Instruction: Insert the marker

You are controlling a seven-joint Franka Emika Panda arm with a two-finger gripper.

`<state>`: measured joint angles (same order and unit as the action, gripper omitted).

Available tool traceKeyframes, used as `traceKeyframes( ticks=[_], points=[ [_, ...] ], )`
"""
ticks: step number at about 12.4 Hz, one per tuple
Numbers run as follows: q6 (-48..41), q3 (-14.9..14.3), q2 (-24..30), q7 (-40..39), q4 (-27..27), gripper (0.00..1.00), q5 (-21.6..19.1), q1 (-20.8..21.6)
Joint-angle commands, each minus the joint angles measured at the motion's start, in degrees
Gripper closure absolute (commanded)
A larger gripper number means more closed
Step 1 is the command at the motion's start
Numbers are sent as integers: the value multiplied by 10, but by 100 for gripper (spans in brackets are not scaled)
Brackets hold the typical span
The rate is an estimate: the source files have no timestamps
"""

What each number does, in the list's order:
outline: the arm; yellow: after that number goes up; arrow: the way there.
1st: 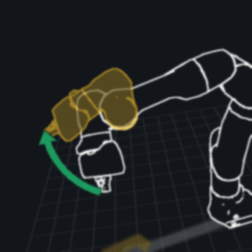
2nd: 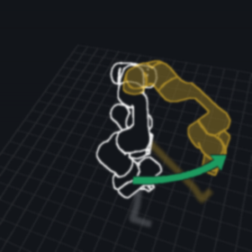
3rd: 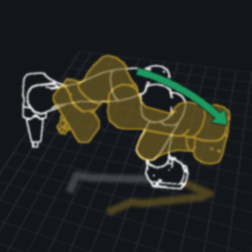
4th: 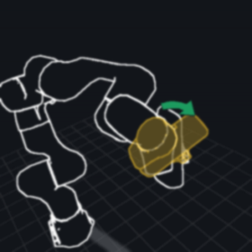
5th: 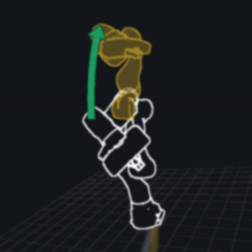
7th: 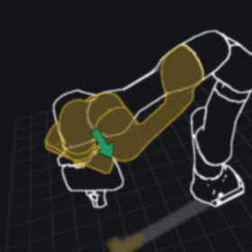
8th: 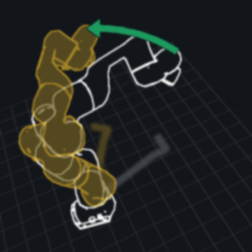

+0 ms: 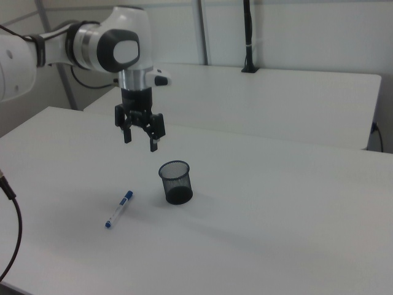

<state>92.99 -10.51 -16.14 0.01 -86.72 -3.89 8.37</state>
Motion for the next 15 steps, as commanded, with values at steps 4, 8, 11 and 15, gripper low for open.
traceKeyframes(
  ticks=[4,8,11,15],
  points=[
    [39,-5,-75,-17,-6,0,-8,52],
    [55,-5,-122,-11,-18,0,-8,91],
    [105,-6,-144,16,-47,6,0,119],
    [133,-6,-152,22,-48,49,1,119]
  ],
)
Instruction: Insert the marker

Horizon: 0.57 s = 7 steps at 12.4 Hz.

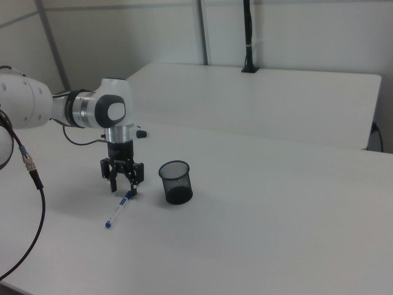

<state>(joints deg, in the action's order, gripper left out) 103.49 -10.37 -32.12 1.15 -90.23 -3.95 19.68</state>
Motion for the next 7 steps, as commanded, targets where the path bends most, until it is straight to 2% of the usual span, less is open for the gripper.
traceKeyframes(
  ticks=[1,2,4,5,7],
  points=[
    [29,-7,7,10,-13,64,2,5],
    [29,-7,8,9,-13,77,1,5],
    [29,-7,7,4,-14,94,1,5],
    [28,-7,8,4,-18,99,2,5],
    [26,-7,10,1,-21,100,2,6]
  ],
)
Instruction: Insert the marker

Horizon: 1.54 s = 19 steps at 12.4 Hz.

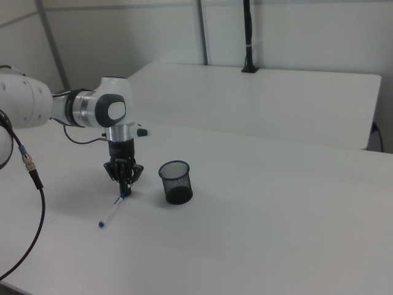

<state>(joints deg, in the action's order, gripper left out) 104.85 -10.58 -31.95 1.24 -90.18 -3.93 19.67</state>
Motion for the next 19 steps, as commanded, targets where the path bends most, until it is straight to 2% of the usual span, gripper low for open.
traceKeyframes(
  ticks=[1,2,5,9,13,19],
  points=[
    [9,-5,14,0,-20,100,1,6],
    [4,-5,23,0,-20,100,1,5],
    [-25,-10,97,-6,-18,100,1,-2],
    [-18,-12,161,-11,5,100,2,-56],
    [64,-13,184,-9,14,100,16,-112],
    [206,-13,153,1,10,100,17,-157]
  ],
)
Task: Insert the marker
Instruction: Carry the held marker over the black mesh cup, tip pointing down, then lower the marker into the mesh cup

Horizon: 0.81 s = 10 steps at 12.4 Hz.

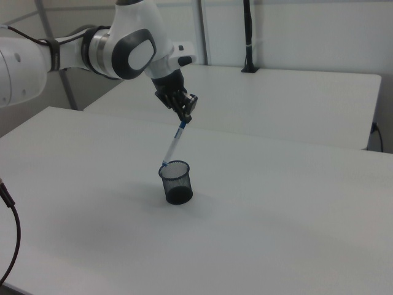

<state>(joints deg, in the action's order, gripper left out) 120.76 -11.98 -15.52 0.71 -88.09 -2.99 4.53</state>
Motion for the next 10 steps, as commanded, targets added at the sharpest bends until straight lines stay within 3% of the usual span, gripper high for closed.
traceKeyframes(
  ticks=[1,3,10],
  points=[
    [67,1,-22,20,-11,100,17,-6],
    [91,2,-36,56,-13,99,44,-2],
    [91,4,-50,90,-38,99,55,36]
  ],
)
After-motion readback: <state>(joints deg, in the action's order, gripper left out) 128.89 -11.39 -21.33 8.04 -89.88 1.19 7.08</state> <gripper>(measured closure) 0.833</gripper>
